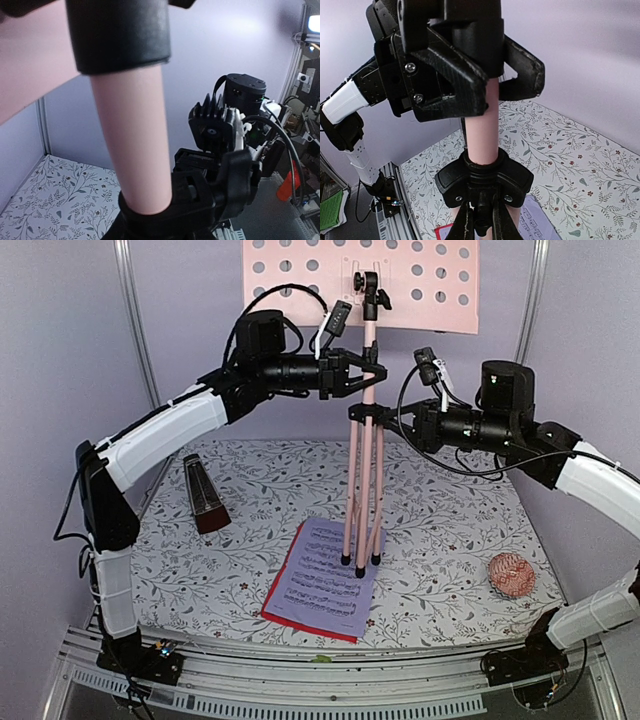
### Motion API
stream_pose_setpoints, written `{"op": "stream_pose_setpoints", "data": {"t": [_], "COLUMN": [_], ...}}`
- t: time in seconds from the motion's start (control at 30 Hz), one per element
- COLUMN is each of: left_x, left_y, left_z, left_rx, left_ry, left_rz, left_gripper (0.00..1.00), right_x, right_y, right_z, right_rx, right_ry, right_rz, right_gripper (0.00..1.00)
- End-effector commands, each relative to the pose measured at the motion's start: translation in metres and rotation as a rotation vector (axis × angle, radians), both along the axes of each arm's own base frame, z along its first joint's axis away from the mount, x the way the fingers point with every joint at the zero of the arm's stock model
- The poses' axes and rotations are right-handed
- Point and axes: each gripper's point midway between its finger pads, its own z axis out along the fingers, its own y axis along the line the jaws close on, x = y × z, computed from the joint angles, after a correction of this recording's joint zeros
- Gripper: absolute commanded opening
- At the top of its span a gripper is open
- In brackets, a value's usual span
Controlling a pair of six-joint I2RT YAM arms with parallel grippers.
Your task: Set up the instrument practice props
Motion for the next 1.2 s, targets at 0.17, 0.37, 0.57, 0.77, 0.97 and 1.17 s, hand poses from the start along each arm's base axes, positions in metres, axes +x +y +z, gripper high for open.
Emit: {"op": "stream_pose_setpoints", "data": {"t": [0.17,0.37,0.57,0.77,0.97,1.17], "left_x": [-0.022,0.015,0.044,0.057,0.058,0.064], "left_y": [0.049,0.039,0.045,0.05,0.056,0.064], "left_z": [0.144,0.126,0.126,0.129,0.137,0.145], "left_rx": [-0.295,-0.284,-0.281,-0.31,-0.358,-0.404], "left_ry": [-0.482,-0.525,-0.539,-0.563,-0.6,-0.596], "left_rz": [0.172,0.266,0.372,0.449,0.496,0.558], "left_gripper": [0.0,0.0,0.0,0.0,0.0,0.0], "right_x": [0.046,0.083,0.109,0.12,0.12,0.106], "right_y": [0.0,-0.006,0.001,0.01,0.006,0.003], "right_z": [-0.003,-0.008,-0.023,-0.034,-0.032,-0.023], "right_rx": [-0.041,-0.004,-0.04,-0.047,-0.038,0.003], "right_ry": [0.036,0.088,0.072,0.09,0.071,0.055], "right_rz": [-0.13,-0.234,-0.242,-0.23,-0.249,-0.217], "right_gripper": [0.0,0.0,0.02,0.37,0.61,0.64]}}
